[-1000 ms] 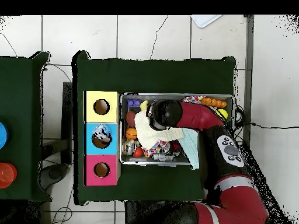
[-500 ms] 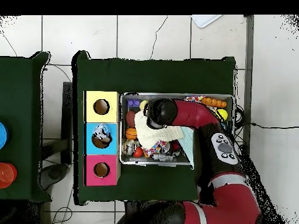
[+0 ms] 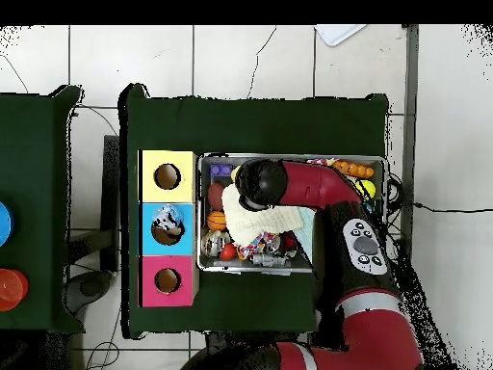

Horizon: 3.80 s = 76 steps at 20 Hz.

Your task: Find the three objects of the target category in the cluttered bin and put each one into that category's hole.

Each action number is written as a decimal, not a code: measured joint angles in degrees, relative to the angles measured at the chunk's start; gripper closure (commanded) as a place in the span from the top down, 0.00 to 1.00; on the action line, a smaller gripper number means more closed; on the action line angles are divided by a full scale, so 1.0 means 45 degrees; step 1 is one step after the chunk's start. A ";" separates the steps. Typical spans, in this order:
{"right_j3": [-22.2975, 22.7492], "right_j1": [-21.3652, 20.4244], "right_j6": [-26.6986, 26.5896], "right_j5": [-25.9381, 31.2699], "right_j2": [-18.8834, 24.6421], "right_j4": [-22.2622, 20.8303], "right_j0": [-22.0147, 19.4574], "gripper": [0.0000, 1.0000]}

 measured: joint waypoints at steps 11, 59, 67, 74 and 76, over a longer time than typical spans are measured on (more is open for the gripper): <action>-0.0133 -0.0198 0.0000 -0.0011 -0.0430 -0.0546 0.0327 1.00; -0.0151 -0.2186 0.0000 0.3612 0.0007 -0.0760 -0.0105 0.00; -0.0092 -0.3204 0.0000 0.3762 0.0040 -0.0337 -0.0105 0.00; -0.0026 -0.4009 0.0000 0.4034 0.0062 0.0340 -0.0107 0.00; -0.0079 -0.4195 0.0000 0.4587 0.0070 0.0507 -0.0107 0.00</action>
